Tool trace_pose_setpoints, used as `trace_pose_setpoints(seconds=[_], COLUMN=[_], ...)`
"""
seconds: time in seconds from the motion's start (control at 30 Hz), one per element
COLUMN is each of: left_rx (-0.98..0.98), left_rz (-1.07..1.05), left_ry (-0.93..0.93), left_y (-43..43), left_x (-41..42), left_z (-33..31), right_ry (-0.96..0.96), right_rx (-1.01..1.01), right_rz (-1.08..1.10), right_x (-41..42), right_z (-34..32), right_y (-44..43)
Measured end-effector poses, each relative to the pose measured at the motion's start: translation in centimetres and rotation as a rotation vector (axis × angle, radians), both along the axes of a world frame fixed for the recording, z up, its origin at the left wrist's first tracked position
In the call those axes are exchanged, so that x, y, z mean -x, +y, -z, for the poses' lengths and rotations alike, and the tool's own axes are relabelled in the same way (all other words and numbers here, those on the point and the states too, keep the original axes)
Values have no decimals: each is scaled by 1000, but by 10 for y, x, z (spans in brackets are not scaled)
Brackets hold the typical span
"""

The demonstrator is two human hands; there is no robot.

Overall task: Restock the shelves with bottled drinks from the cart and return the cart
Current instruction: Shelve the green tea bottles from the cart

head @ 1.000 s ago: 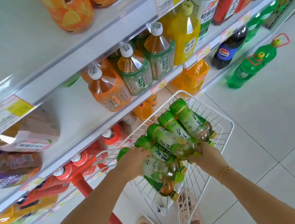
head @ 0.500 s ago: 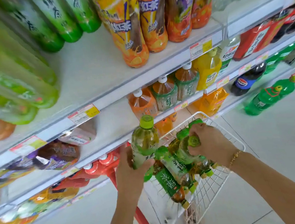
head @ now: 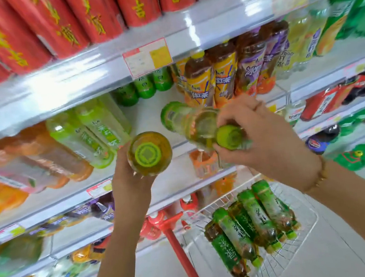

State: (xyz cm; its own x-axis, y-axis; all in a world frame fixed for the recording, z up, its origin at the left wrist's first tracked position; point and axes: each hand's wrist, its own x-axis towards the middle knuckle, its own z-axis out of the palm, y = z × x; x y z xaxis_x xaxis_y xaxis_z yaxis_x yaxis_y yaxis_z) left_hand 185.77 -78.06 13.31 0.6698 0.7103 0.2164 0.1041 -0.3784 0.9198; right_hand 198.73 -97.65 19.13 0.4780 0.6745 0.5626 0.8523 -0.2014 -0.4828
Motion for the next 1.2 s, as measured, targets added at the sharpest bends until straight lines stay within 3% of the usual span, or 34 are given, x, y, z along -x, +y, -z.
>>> trace_pose_setpoints(seconds=[0.13, 0.23, 0.4, 0.57, 0.7, 0.77, 0.93, 1.07, 1.2], left_rx=[-104, -23, 82, 153, 198, 230, 174, 99, 117], left_rz=[-12, -28, 5, 34, 23, 2, -119, -208, -292], left_ry=[-34, -47, 10, 86, 139, 170, 142, 101, 31], left_y=[12, 34, 65, 80, 93, 100, 92, 80, 80], left_x=[-26, -43, -53, -59, -68, -72, -83, -89, -100], left_z=[1, 11, 21, 16, 11, 15, 22, 39, 48], right_ry=[-75, -15, 95, 283, 604, 676, 818, 783, 672], right_rx=[71, 136, -10, -120, -251, -312, -432, -240, -170], right_rz=[9, -1, -44, 65, -13, -3, 212, 425, 478], right_x=[-12, -22, -41, -58, -57, -57, -47, -37, -49], right_z=[20, 30, 20, 24, 37, 42, 80, 120, 129], right_y=[55, 77, 107, 156, 183, 190, 198, 200, 209])
